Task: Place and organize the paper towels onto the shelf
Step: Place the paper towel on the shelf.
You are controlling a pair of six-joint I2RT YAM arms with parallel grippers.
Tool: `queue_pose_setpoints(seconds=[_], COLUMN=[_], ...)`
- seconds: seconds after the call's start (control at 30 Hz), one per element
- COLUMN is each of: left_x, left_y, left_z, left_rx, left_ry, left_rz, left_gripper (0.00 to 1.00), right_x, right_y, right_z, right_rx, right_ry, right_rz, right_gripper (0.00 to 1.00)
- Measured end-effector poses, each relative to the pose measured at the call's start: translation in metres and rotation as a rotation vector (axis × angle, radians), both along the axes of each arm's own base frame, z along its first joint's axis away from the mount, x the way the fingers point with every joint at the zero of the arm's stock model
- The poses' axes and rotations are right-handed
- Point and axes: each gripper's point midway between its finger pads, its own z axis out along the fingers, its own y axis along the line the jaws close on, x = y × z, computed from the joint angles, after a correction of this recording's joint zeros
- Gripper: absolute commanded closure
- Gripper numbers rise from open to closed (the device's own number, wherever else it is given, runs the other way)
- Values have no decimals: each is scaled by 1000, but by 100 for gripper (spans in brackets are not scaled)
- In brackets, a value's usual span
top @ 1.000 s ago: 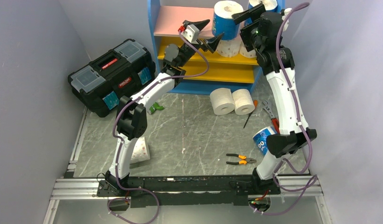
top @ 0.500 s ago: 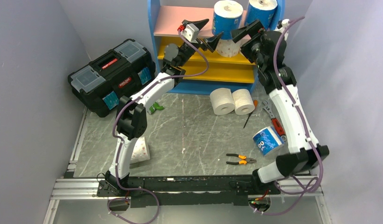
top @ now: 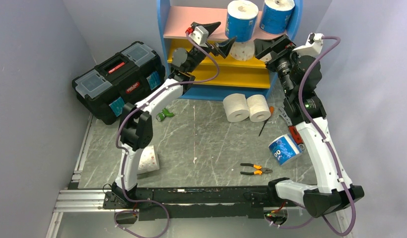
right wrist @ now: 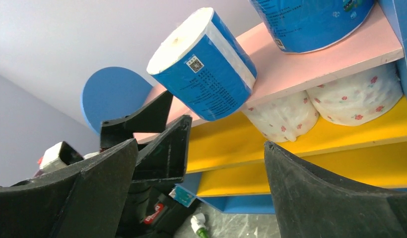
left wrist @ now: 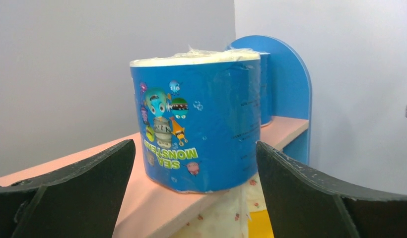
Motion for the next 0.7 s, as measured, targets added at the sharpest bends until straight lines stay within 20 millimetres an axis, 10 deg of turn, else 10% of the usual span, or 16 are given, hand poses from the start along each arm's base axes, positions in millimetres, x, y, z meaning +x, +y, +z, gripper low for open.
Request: queue_pose_setpoints(seconds=[0.43,0.7], left_x=[-102,-175], left_y=[68,127], left_z=[-5,-32], left_rx=[65,62], left_ry=[120,334], left_rz=[14,59], left_gripper=[1,1], right_x=[3,-27], right_y=[-6,41], right_z=[-14,-32], right_rx=[-219,-426], right_ry=[18,11], right_rz=[-84,-164], right_gripper=[0,0])
